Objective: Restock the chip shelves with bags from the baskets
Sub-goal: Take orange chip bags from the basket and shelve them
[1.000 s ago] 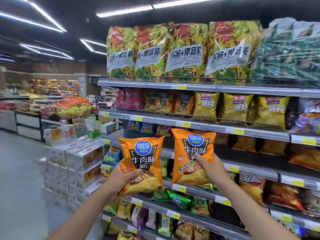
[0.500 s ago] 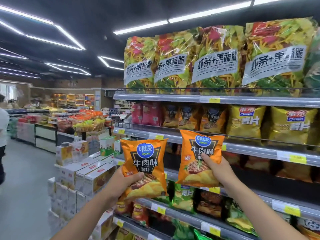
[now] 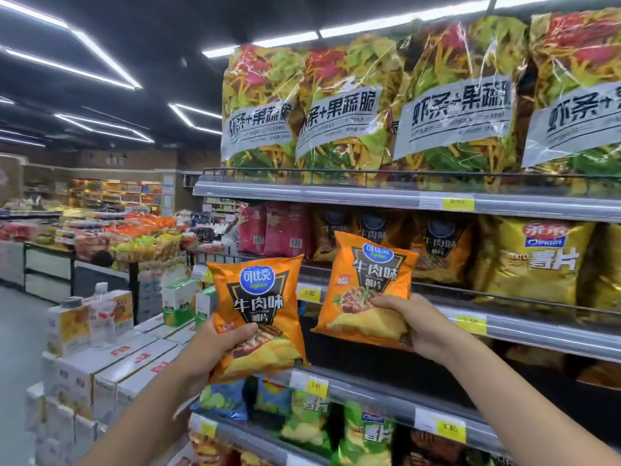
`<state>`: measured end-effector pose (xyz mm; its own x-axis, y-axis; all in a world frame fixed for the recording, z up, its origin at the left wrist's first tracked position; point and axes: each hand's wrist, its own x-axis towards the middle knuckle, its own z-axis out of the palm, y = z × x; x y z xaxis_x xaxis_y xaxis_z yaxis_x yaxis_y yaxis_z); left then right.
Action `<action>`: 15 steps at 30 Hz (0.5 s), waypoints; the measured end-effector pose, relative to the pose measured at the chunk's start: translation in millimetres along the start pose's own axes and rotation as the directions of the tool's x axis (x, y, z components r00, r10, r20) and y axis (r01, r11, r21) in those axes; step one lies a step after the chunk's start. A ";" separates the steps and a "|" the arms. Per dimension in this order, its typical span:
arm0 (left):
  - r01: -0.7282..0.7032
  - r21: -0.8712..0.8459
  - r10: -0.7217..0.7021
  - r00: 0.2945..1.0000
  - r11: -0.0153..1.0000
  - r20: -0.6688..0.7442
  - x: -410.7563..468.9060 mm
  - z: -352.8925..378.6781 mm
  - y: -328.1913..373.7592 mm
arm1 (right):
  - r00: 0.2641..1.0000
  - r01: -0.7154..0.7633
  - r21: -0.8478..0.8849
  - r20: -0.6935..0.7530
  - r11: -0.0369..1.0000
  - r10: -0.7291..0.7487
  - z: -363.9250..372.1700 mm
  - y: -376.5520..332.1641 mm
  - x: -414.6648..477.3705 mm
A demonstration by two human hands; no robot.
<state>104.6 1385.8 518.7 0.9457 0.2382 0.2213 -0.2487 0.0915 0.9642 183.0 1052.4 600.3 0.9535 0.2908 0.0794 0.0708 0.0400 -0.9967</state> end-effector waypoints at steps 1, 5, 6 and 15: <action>-0.017 -0.015 0.017 1.000 1.000 0.005 12.8 -4.8 0.6 | 1.000 0.006 -0.006 0.011 1.000 -0.006 3.8 -5.2 7.2; -0.048 -0.005 0.048 0.997 0.999 0.058 61.7 -17.7 8.6 | 0.999 0.038 -0.056 0.035 0.998 -0.036 17.4 -26.9 36.8; -0.054 0.008 0.054 0.996 0.998 0.076 73.2 -20.7 11.5 | 0.999 0.048 -0.065 0.020 0.997 -0.047 20.2 -32.8 45.2; -0.072 -0.022 0.075 0.973 0.997 0.220 150.6 -52.9 17.2 | 0.978 0.038 -0.200 -0.192 0.979 -0.078 31.8 -78.7 125.3</action>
<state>231.7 1474.3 560.9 0.9471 0.0255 0.3200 -0.3209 0.0952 0.9423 287.5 1116.1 689.3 0.9836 0.0981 0.1516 0.1645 -0.1410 -0.9762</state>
